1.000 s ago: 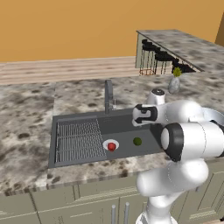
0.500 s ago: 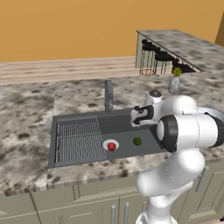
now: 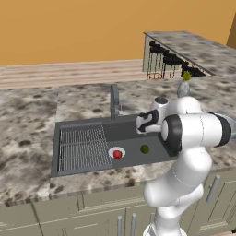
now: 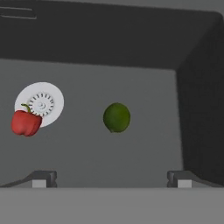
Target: Remove the bell pepper and lime from the sink. Then move the bowl and cup from the counter to the sink for washing.
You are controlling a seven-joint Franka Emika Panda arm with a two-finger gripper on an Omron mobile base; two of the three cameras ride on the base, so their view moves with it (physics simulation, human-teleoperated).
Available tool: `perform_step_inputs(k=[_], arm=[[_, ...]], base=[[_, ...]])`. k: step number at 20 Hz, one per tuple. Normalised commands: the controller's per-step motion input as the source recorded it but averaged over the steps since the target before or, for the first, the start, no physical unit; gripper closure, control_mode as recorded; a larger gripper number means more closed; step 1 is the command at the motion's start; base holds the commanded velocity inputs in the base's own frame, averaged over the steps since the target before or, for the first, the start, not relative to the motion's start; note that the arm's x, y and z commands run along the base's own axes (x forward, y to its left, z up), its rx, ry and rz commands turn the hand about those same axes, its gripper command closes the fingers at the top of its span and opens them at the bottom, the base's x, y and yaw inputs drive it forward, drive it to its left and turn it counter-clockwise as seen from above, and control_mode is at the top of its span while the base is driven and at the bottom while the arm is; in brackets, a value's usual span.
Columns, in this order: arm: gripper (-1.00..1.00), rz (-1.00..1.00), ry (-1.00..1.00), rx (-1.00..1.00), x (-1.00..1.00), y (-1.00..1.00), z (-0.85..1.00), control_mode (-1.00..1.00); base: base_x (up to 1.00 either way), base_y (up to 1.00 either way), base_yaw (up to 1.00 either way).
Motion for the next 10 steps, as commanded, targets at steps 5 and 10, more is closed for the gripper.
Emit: perform_step_inputs(k=[5, 10], arm=[[-1.00, -0.03, 0.00, 0.00, 0.16, 0.00, -0.16, -1.00], [-1.00, -0.03, 0.00, 0.00, 0.16, 0.00, -0.18, -1.00]], base=[[0.00, 0.00, 0.00], [0.00, 0.00, 0.00]])
